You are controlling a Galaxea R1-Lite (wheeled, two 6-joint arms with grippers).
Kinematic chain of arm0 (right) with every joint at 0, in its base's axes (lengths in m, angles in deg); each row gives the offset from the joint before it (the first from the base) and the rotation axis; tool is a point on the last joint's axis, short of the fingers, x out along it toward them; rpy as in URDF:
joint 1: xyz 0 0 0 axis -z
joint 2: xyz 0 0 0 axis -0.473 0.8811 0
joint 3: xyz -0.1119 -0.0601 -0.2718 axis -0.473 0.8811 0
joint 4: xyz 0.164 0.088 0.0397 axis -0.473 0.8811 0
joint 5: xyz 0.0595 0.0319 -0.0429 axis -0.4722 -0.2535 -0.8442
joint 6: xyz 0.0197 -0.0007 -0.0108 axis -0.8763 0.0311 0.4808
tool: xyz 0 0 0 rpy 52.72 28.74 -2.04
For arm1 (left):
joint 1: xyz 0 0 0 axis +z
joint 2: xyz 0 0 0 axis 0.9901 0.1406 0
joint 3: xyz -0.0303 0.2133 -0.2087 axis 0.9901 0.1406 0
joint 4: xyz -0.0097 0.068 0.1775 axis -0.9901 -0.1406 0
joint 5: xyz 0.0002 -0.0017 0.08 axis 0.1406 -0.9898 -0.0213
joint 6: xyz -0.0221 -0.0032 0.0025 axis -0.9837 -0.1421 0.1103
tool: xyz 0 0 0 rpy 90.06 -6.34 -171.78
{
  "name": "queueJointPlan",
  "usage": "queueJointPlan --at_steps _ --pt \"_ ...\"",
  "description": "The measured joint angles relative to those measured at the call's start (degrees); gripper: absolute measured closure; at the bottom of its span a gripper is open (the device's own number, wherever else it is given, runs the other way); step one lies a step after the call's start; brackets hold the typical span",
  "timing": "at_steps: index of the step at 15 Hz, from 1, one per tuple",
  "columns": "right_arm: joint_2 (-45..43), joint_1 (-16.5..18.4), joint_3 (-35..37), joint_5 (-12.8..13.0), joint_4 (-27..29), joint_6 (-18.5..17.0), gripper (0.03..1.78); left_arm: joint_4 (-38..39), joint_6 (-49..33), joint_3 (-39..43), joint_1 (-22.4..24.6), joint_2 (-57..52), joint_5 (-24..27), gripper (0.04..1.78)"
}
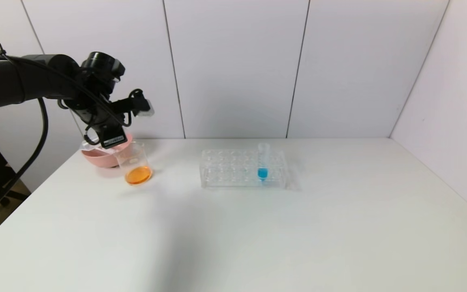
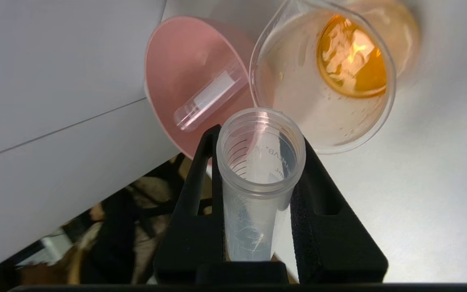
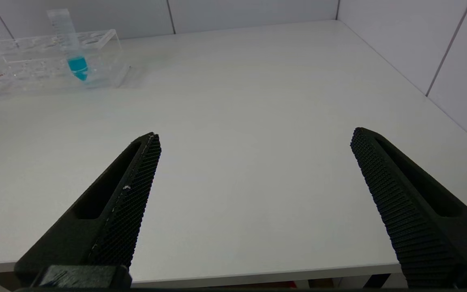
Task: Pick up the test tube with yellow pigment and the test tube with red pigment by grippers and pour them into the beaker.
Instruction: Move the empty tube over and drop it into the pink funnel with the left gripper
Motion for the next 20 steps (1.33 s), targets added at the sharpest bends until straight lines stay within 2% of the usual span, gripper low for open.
queueJointPlan --at_steps 1,3,6,9,12,16,18,20 --pt "0.0 0.0 0.0 0.0 0.0 0.0 0.1 1.3 -5.0 0.6 0.9 -0.6 4.3 1.36" --pt "0.0 0.0 0.0 0.0 0.0 0.0 0.1 5.0 -14.7 2.1 2.1 -2.2 9.2 1.36" --pt "0.0 0.0 0.0 0.0 0.0 0.0 0.1 12.6 -28.1 6.8 3.3 -6.4 10.6 1.36" --pt "0.0 0.0 0.0 0.0 0.0 0.0 0.1 25.4 -38.2 18.7 3.6 -11.4 10.8 1.36" --pt "0.0 0.0 0.0 0.0 0.0 0.0 0.1 46.2 -43.9 33.7 4.0 -16.0 8.1 1.36" --pt "0.0 0.0 0.0 0.0 0.0 0.0 0.1 74.6 -51.6 48.5 4.2 -19.2 -1.9 1.36" --pt "0.0 0.0 0.0 0.0 0.0 0.0 0.1 84.5 -52.1 53.6 4.2 -20.0 -3.7 1.36" --pt "0.0 0.0 0.0 0.0 0.0 0.0 0.1 88.5 -52.3 55.7 4.9 -20.0 -3.6 1.36"
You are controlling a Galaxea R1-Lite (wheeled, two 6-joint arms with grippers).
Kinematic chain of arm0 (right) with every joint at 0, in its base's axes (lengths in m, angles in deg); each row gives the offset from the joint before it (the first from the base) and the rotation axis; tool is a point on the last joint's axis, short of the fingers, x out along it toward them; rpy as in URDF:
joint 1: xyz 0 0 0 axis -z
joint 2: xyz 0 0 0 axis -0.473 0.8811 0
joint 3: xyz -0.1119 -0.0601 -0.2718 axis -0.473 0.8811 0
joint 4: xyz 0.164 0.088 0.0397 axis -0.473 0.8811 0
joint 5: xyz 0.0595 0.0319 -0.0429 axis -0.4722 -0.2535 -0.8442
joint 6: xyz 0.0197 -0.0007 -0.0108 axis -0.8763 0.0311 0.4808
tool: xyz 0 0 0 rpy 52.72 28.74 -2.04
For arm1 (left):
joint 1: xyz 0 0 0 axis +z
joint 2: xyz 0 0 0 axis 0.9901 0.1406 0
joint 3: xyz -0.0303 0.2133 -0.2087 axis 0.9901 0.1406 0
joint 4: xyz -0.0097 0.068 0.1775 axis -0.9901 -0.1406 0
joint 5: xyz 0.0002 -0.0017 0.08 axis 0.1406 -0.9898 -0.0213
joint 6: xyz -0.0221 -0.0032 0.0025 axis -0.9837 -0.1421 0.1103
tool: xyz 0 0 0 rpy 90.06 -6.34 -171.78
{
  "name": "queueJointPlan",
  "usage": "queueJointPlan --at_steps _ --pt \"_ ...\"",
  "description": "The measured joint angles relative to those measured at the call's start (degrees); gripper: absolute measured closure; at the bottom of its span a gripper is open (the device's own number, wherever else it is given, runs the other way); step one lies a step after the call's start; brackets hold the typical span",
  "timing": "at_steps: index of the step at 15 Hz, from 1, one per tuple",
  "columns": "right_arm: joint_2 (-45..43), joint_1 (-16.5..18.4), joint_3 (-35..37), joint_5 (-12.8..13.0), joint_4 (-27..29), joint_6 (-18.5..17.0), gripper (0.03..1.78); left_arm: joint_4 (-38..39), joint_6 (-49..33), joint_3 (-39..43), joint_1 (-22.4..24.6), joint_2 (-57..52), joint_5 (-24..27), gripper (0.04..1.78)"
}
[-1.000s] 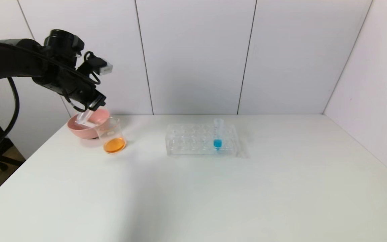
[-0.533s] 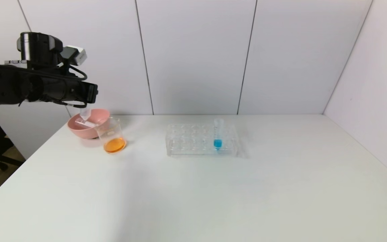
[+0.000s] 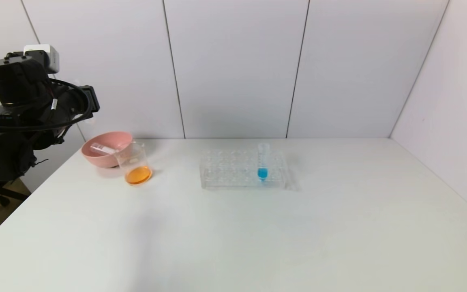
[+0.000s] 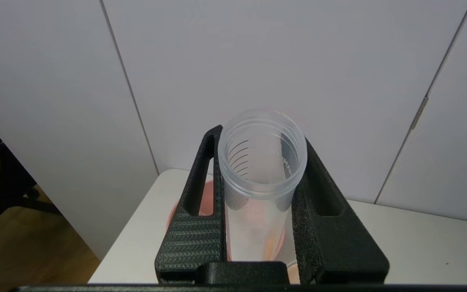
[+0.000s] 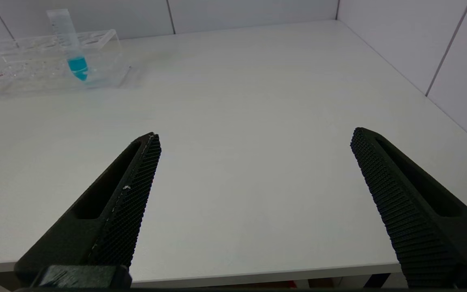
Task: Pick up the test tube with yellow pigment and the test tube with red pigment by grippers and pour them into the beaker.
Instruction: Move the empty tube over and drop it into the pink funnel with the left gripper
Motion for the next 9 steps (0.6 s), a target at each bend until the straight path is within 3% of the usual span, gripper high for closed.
queueJointPlan --at_steps 4,9 --pt "0.0 0.0 0.0 0.0 0.0 0.0 0.1 0.7 -0.6 -2.8 2.2 4.2 0.2 1.36" --pt "0.0 0.0 0.0 0.0 0.0 0.0 0.1 0.2 -0.7 -14.9 4.1 15.6 1.0 1.36"
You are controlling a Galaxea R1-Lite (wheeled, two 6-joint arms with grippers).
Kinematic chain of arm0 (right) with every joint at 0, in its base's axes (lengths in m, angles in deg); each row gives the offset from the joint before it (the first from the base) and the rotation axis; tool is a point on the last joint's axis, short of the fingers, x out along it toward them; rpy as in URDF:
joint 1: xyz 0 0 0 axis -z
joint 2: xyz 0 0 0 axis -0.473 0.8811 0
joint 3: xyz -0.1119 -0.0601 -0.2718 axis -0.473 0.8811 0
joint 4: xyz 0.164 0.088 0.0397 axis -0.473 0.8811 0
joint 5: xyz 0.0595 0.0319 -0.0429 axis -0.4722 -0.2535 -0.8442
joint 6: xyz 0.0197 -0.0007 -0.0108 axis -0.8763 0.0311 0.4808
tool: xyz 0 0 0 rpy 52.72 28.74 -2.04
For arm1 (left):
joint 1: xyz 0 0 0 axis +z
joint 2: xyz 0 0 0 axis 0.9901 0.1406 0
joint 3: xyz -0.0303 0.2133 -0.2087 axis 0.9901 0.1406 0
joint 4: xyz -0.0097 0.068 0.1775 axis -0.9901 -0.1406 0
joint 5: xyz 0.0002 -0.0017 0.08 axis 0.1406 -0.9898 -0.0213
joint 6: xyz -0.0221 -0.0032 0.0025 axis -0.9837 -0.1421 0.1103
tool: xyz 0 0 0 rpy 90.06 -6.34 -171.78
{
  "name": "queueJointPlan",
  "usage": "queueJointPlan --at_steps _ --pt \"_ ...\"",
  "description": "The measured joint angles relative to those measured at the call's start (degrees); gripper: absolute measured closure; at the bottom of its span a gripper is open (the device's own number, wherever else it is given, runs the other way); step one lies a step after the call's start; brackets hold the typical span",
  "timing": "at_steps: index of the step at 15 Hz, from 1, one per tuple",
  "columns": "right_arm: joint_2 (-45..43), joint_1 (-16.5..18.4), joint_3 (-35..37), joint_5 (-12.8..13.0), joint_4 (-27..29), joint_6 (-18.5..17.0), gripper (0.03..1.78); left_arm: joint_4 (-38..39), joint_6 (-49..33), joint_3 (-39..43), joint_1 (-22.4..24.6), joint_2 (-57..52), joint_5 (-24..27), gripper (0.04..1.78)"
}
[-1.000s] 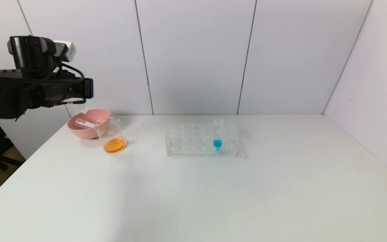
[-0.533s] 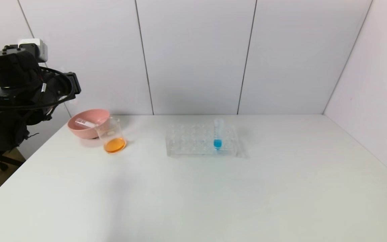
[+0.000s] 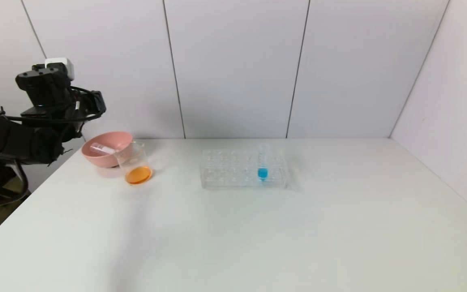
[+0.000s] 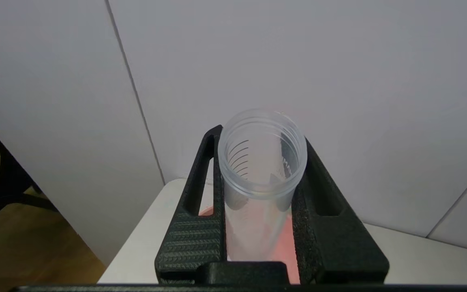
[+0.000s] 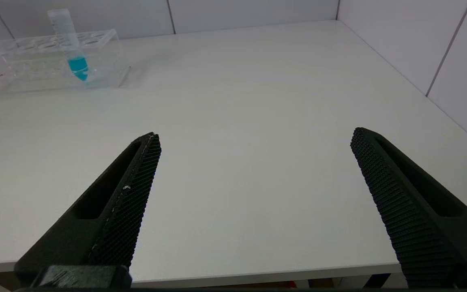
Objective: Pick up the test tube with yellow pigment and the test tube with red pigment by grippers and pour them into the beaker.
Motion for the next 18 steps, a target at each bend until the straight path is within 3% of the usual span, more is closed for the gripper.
queueJointPlan --at_steps 3,11,13,18 --pt "0.0 0.0 0.0 0.0 0.0 0.0 0.1 -3.2 -0.6 -8.3 0.7 7.5 0.1 1.36" --pt "0.0 0.0 0.0 0.0 0.0 0.0 0.1 -3.5 -1.9 -10.0 0.8 13.0 0.1 1.3" --pt "0.0 0.0 0.0 0.0 0.0 0.0 0.1 -3.2 -1.9 -9.9 0.8 13.2 0.1 1.15" --pt "0.0 0.0 0.0 0.0 0.0 0.0 0.1 -3.0 -1.9 -9.7 0.7 13.2 0.0 0.4"
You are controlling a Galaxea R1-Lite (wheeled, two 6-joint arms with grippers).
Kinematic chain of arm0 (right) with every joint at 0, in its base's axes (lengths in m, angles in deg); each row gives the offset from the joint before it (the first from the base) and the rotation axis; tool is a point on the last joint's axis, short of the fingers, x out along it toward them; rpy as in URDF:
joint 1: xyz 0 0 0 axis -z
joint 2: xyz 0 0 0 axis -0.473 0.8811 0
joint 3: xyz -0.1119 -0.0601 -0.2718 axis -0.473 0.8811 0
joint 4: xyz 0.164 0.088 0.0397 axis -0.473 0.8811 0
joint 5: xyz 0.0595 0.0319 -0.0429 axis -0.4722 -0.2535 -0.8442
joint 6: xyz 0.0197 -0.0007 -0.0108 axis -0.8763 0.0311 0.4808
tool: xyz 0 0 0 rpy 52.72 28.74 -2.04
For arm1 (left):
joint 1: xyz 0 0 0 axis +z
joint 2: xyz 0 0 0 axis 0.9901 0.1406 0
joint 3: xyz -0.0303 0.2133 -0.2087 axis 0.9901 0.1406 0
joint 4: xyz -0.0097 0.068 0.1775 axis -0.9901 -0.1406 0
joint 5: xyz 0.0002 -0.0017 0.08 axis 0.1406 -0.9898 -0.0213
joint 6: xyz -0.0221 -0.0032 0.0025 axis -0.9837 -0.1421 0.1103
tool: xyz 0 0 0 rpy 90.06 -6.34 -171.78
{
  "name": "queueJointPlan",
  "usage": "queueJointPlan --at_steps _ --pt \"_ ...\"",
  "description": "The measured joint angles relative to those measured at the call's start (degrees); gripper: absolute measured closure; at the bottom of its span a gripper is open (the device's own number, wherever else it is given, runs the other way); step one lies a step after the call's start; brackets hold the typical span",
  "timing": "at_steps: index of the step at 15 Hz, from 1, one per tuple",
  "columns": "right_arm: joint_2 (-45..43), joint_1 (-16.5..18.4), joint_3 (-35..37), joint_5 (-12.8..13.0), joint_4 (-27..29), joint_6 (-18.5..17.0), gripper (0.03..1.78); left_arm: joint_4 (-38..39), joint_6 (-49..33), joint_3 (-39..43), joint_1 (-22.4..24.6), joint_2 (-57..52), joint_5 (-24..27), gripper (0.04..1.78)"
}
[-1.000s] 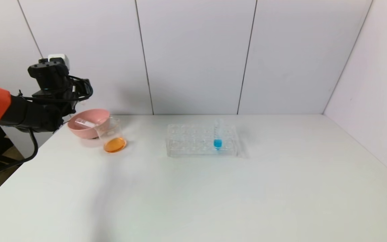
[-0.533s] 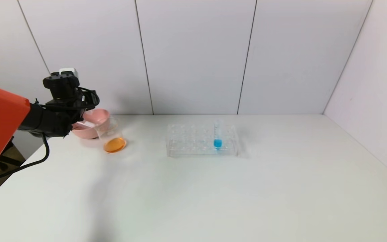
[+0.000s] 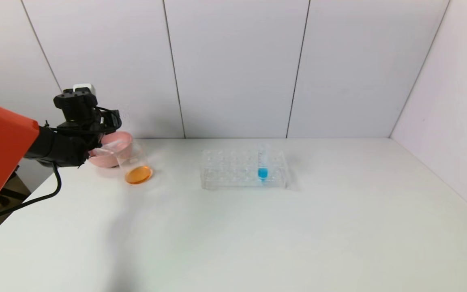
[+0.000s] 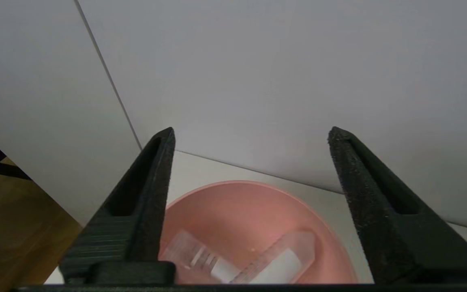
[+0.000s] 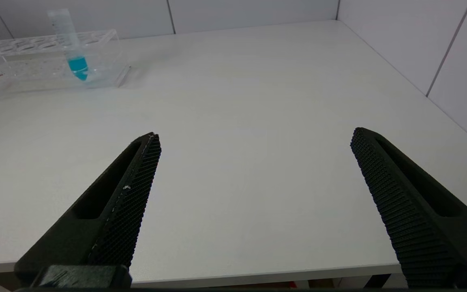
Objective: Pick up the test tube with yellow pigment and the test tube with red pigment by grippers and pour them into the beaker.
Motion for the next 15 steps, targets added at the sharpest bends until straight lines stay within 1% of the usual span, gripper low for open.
queueJointPlan --at_steps 2,4,6,8,11,13,15 --pt "0.0 0.0 0.0 0.0 0.0 0.0 0.1 0.0 0.0 0.2 -0.2 -0.7 0.0 0.18" --pt "0.0 0.0 0.0 0.0 0.0 0.0 0.1 0.0 0.0 0.3 -1.0 -2.3 0.3 0.07" --pt "0.0 0.0 0.0 0.0 0.0 0.0 0.1 -0.4 -0.3 0.0 -2.4 -4.5 4.2 0.04" --pt "0.0 0.0 0.0 0.0 0.0 0.0 0.1 0.0 -0.6 0.8 -4.0 -6.6 11.0 0.04" --pt "0.0 0.0 0.0 0.0 0.0 0.0 0.1 1.4 -0.5 6.6 -5.8 -10.8 21.2 0.04" --pt "0.0 0.0 0.0 0.0 0.0 0.0 0.1 1.8 0.3 12.1 -7.0 -15.3 23.4 0.04" --pt "0.0 0.0 0.0 0.0 0.0 0.0 0.1 2.0 2.5 18.6 -7.7 -21.5 23.6 0.04"
